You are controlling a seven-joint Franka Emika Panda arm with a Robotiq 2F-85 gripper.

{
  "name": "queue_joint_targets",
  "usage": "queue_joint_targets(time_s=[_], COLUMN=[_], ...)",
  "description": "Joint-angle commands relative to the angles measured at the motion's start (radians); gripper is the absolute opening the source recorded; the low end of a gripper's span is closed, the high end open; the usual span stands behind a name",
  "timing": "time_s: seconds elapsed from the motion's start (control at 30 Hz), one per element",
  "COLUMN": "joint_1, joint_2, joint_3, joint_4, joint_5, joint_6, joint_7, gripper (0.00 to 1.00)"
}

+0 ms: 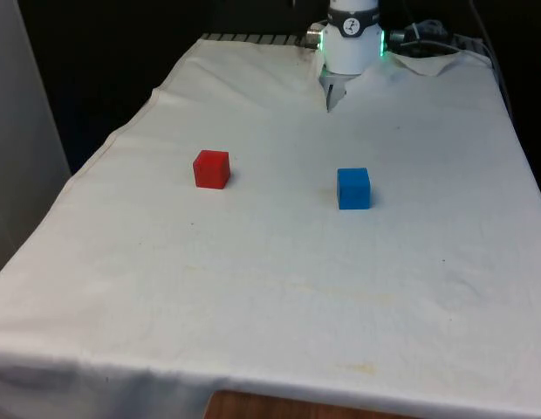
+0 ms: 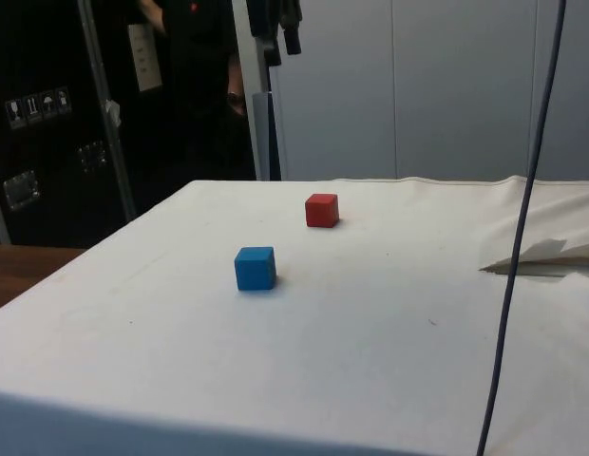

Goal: Stack the two cubes.

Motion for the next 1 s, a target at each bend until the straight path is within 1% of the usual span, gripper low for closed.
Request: queue_joint_targets(time_s=[0.0, 0.23, 0.27, 0.3, 0.33, 0.47, 0.53, 0.57, 0.6, 0.73, 0.77, 0.8, 0.83, 0.97], joint_1=[-0.004, -0.008, -0.009, -0.007, -0.010, -0.011, -0.014, -0.010, -0.013, -0.012, -0.013, -0.011, -0.014, -0.010], joint_2=[-0.006, -0.014, -0.017, -0.010, -0.018, -0.026, -0.032, -0.025, -0.032, -0.026, -0.022, -0.025, -0.020, -0.014], joint_3=[-0.005, -0.030, -0.037, -0.036, -0.040, -0.056, -0.069, -0.070, -0.074, -0.087, -0.092, -0.089, -0.094, -0.097], joint_4=[-0.017, -0.064, -0.079, -0.069, -0.087, -0.123, -0.151, -0.144, -0.158, -0.182, -0.194, -0.187, -0.199, -0.216], joint_5=[-0.002, 0.003, 0.004, 0.001, 0.005, 0.011, 0.016, 0.008, 0.017, 0.021, 0.022, 0.013, 0.023, 0.031], joint_6=[0.030, 0.103, 0.124, 0.108, 0.134, 0.176, 0.210, 0.198, 0.220, 0.266, 0.289, 0.269, 0.299, 0.339], joint_7=[-0.008, -0.030, -0.036, -0.030, -0.039, -0.054, -0.069, -0.061, -0.073, -0.083, -0.088, -0.077, -0.090, -0.090], gripper=[1.00, 1.00, 1.00, 1.00, 1.00, 1.00, 1.00, 1.00, 1.00, 1.00, 1.00, 1.00, 1.00, 1.00])
